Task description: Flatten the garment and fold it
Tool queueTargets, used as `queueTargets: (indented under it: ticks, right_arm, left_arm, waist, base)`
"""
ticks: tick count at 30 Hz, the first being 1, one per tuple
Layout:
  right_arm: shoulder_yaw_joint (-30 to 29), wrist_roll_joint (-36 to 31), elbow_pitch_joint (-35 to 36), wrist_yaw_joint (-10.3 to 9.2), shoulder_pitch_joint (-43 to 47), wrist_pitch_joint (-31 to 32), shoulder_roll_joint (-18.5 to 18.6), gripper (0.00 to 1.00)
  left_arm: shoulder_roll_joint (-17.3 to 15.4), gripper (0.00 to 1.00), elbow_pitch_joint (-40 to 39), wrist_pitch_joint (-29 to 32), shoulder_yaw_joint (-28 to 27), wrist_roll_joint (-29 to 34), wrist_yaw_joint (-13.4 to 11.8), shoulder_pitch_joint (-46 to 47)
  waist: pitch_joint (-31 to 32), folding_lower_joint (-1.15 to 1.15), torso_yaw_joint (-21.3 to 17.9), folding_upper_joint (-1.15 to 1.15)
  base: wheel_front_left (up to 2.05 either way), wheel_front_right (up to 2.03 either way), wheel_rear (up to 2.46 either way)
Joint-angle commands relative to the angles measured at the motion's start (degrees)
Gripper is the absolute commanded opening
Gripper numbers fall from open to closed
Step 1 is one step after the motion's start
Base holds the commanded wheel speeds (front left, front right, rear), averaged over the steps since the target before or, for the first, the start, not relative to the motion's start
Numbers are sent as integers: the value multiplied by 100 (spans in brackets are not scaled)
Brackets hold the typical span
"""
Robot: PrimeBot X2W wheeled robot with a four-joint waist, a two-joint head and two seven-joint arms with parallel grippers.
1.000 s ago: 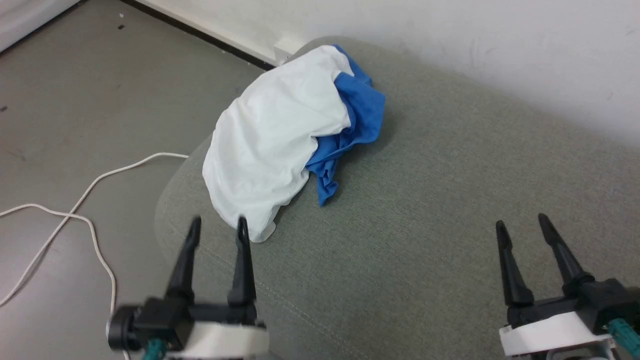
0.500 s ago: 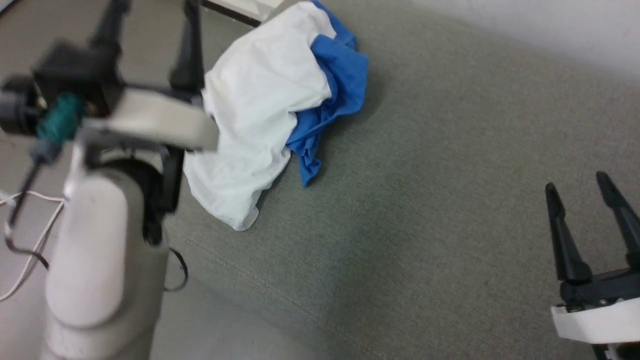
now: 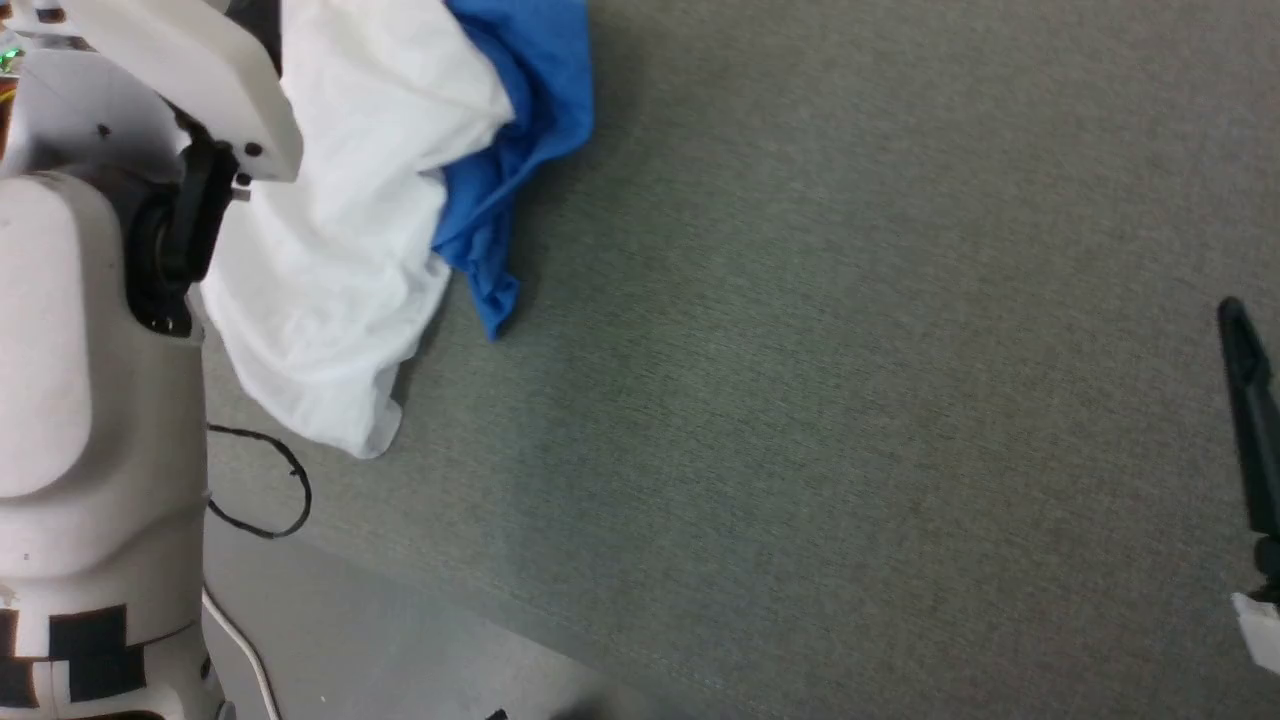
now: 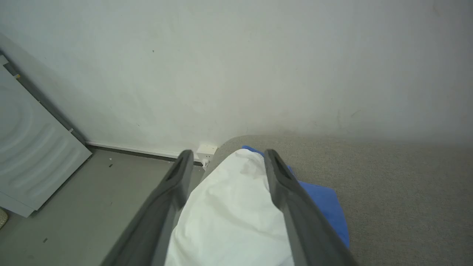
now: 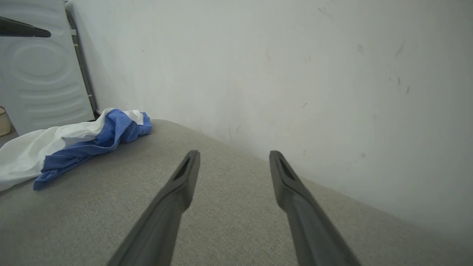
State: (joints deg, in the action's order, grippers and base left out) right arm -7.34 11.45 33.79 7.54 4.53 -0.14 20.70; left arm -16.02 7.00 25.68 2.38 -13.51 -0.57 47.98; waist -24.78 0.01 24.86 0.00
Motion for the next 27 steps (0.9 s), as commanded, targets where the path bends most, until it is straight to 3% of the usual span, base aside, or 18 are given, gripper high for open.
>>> queueTargets:
  ticks: [1, 13, 21, 22, 23, 27]
  right_arm:
    - [-29, 41, 61, -5, -60, 18, 47, 100]
    - [-464, 451, 392, -5, 67, 186, 552, 100]
    - [-452, 571, 343, -5, 56, 135, 676, 100]
    - [-447, 580, 328, -5, 50, 126, 690, 100]
    - [-439, 587, 314, -5, 44, 119, 701, 100]
    - [-404, 608, 251, -5, 10, 96, 708, 100]
  left_arm:
    - [-9, 100, 26, 28, -43, -43, -17, -60]
    - [88, 100, 356, 1382, -202, -638, -230, -430]
    - [-48, 99, 526, 1563, -165, -570, -315, -721]
    - [-93, 27, 534, 1517, -149, -525, -305, -756]
    - [-136, 0, 548, 1475, -133, -490, -287, -790]
    - [-204, 0, 570, 1293, -129, -465, -248, -899]
  waist:
    - [-477, -1, -453, 0]
    - [-1085, -1, -720, 0]
    - [-1147, -1, -874, 0]
    - [-1141, -1, -892, 0]
    - [-1135, -1, -910, 0]
    - [-1077, -1, -974, 0]
  base:
    - [0, 0, 0]
    - [0, 0, 0]
    - [0, 0, 0]
    - [0, 0, 0]
    - [0, 0, 0]
    - [0, 0, 0]
